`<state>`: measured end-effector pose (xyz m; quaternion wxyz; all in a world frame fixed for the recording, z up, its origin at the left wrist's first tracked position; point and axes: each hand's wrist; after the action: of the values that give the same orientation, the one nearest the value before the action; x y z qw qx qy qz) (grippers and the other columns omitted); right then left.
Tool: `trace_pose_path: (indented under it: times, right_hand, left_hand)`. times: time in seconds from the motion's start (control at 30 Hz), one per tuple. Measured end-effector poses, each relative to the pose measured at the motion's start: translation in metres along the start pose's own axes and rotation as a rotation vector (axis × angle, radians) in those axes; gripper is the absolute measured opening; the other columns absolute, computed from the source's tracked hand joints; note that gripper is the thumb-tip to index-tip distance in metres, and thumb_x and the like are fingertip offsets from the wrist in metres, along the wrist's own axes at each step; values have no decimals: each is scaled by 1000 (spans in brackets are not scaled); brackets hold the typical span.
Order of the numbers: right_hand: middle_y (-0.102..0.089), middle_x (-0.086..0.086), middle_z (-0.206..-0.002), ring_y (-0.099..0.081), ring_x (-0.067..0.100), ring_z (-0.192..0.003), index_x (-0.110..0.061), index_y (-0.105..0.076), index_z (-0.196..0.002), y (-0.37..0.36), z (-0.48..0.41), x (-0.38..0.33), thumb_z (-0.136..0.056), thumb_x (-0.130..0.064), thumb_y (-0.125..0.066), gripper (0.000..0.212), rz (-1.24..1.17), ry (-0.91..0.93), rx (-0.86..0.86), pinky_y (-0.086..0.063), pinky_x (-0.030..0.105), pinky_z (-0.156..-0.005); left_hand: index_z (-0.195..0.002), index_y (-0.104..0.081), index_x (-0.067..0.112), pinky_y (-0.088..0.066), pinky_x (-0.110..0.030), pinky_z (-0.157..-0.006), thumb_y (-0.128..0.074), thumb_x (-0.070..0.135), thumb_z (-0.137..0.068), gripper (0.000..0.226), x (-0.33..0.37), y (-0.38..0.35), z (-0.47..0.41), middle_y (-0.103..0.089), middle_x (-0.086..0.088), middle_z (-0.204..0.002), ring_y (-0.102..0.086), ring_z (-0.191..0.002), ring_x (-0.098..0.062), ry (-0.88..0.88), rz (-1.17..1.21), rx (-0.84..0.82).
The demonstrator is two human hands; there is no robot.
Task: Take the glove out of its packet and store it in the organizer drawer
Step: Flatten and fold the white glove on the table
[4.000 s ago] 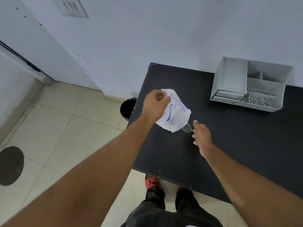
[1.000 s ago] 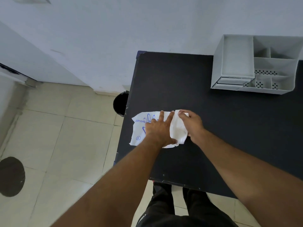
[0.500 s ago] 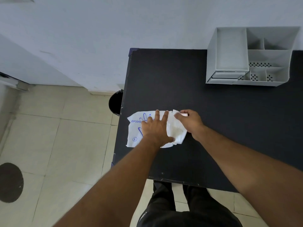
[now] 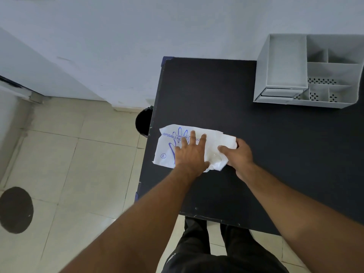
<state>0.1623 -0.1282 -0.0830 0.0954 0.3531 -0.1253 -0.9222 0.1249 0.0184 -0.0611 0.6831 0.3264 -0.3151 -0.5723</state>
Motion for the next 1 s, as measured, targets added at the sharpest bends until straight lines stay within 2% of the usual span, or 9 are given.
trace_pose_path:
  times: [0.1,0.17,0.3,0.4,0.53,0.6,0.73,0.9,1.0]
  right_hand:
    - [-64,1,-114,-68,25,-100,-18,-53,-123,3,8,8,-77,-14,-85,57,-134,-76,8,-63,45,-77]
    - [-65,1,-112,-70,25,-98,-17,-54,-122,2,13,11,-77,-13,-85,55,-202,-140,-70,-63,41,-72]
    - [-70,4,-115,-69,23,-102,-16,-64,-114,1,19,14,-84,-3,-76,35,-186,-272,-279,-59,36,-71]
    - [-70,5,-110,-69,21,-97,-18,-65,-106,2,16,9,-90,-1,-66,23,-173,-241,-267,-58,33,-74]
    - [-69,2,-106,-68,21,-97,-23,-61,-114,3,11,-6,-94,-9,-59,25,-226,-208,-219,-58,38,-80]
    - [-69,3,-111,-68,23,-101,-20,-60,-119,7,10,-8,-94,-6,-62,29,-229,-197,-292,-60,41,-83]
    - [-69,6,-118,-68,25,-106,-11,-60,-122,12,12,-5,-84,9,-71,45,-210,-183,-430,-60,36,-79]
    - [-70,9,-116,-69,23,-101,-7,-62,-117,4,15,1,-85,9,-68,37,-97,-161,-385,-60,35,-81]
    - [-70,10,-110,-71,27,-98,-7,-59,-119,1,21,-1,-89,7,-55,33,-127,-182,-368,-61,36,-80]
  left_hand:
    - [-160,-5,28,-36,-57,-108,-66,52,-88,97,1,-2,2,-4,-11,-169,-20,-150,-43,32,36,1]
    - [-160,-7,28,-39,-55,-105,-65,50,-89,95,1,-3,1,-6,-11,-169,-22,-149,-42,50,55,14]
    - [-160,-8,27,-41,-53,-105,-66,43,-91,91,0,-4,2,-5,-10,-169,-20,-150,-40,59,104,23]
    - [-160,-9,25,-36,-53,-110,-62,43,-95,86,-2,-7,4,-6,-12,-169,-15,-152,-41,36,111,35]
    - [-159,-11,25,-31,-56,-113,-59,42,-98,80,-1,-15,6,-6,-13,-169,-10,-153,-42,-4,126,33]
    - [-159,-12,25,-31,-57,-113,-60,40,-98,80,-1,-18,8,-4,-13,-169,-10,-153,-42,1,147,32]
    - [-159,-13,25,-34,-55,-112,-63,36,-97,81,-2,-20,11,-4,-12,-169,-9,-153,-41,-5,168,29]
    - [-159,-15,27,-36,-56,-111,-65,32,-97,80,-1,-22,12,-3,-11,-169,-8,-154,-41,-9,178,23]
    - [-159,-15,27,-35,-57,-111,-64,34,-97,79,-2,-23,10,-5,-10,-169,-9,-154,-40,-9,185,30]
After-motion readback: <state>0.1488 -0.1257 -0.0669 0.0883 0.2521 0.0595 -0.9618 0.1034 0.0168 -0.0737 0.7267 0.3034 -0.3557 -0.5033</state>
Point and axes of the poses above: each hand's wrist, its own z-axis away from the middle knuckle, its own y-axis out of the back of the hand, x = y × z
